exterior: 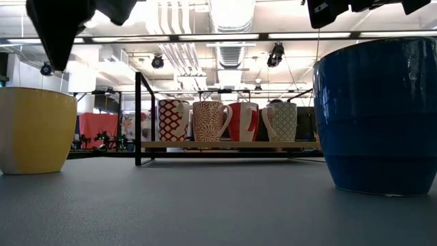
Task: Place coffee mugs
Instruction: Put the yellow mug on the shelf
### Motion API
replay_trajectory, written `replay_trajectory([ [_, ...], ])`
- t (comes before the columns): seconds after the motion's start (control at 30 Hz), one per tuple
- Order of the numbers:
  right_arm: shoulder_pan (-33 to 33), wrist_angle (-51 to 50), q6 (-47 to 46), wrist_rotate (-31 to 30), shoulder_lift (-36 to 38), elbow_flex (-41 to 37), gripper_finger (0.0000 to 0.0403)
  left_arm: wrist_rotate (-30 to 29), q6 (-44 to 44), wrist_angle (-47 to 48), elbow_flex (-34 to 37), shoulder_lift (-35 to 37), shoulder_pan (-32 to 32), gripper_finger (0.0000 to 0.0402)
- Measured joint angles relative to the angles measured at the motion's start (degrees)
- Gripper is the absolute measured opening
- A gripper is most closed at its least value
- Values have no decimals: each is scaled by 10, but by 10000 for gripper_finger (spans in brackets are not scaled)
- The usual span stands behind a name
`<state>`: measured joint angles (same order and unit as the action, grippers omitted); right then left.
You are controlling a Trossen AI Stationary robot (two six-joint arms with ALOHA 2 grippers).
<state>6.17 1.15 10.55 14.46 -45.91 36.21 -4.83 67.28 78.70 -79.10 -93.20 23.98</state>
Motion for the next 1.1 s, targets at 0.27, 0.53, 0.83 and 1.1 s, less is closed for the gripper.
replay_trajectory([
  [0.27,0,0,0,0,0,0,9,-6,58,-36,77,15,22,114],
  [0.53,0,0,-9,-1,0,0,9,-6,86,-74,123,15,23,93],
  [0.83,0,0,-11,-1,0,0,9,-5,79,-72,130,14,23,8],
  [1.1,0,0,-17,-1,1,0,9,-10,27,-73,108,14,29,4],
])
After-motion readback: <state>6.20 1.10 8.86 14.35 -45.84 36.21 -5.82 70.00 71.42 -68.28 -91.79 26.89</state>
